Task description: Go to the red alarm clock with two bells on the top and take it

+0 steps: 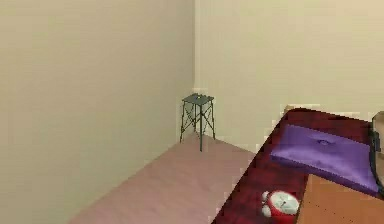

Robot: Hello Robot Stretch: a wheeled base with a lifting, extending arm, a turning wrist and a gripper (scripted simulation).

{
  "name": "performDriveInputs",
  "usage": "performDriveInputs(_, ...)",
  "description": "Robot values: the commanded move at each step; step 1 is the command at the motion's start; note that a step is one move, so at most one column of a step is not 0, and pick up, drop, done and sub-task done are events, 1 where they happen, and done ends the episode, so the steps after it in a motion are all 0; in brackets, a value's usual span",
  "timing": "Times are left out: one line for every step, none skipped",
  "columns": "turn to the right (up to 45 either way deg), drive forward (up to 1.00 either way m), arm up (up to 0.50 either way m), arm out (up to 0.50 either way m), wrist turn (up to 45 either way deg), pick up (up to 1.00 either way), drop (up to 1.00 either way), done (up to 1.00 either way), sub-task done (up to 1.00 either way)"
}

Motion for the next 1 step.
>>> performDriveInputs(45.0, 0.0, 0.0, 0.0, 0.0, 0.0, 0.0, 0.0, 0.0)
